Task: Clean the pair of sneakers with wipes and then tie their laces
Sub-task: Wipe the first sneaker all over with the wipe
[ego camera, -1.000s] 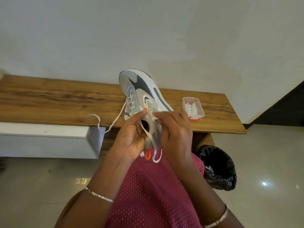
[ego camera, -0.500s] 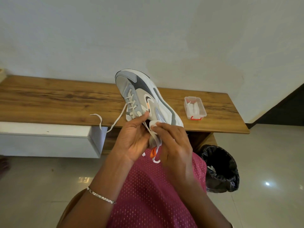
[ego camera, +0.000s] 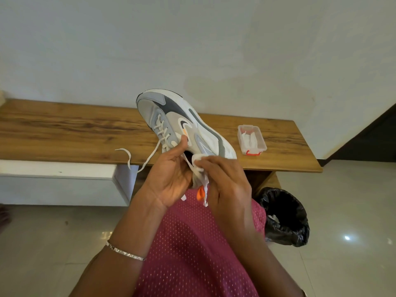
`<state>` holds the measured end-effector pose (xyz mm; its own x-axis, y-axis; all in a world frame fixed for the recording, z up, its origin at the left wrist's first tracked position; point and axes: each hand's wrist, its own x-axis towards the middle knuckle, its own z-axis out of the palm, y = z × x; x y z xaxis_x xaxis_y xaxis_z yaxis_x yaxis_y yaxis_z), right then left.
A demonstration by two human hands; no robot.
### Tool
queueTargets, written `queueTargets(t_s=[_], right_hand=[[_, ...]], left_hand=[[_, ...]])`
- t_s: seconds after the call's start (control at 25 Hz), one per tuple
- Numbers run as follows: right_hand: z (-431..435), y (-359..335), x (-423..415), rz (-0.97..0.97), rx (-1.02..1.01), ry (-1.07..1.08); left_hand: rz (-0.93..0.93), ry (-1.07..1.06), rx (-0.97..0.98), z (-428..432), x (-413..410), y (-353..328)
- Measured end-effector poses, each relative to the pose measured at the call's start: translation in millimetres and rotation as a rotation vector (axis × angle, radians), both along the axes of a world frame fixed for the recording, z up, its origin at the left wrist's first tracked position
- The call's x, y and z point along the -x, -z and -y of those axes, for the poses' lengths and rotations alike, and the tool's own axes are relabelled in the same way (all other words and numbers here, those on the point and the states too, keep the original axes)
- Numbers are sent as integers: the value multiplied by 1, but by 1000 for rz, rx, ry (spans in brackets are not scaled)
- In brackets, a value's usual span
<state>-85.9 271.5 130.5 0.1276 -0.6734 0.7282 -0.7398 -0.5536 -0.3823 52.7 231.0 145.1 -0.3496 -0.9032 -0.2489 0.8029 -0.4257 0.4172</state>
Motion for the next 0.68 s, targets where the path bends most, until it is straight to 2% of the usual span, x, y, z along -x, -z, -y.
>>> queueTargets(t_s=[0.2, 0.52, 0.68], right_hand=[[-4, 1, 1, 32, 31, 10], [37, -36, 11, -81, -51, 68], [25, -21, 13, -115, 65, 117]], left_hand=[[23, -15, 15, -5, 5, -6], [359, -21, 166, -15, 20, -13], [398, -81, 175, -12, 15, -12]])
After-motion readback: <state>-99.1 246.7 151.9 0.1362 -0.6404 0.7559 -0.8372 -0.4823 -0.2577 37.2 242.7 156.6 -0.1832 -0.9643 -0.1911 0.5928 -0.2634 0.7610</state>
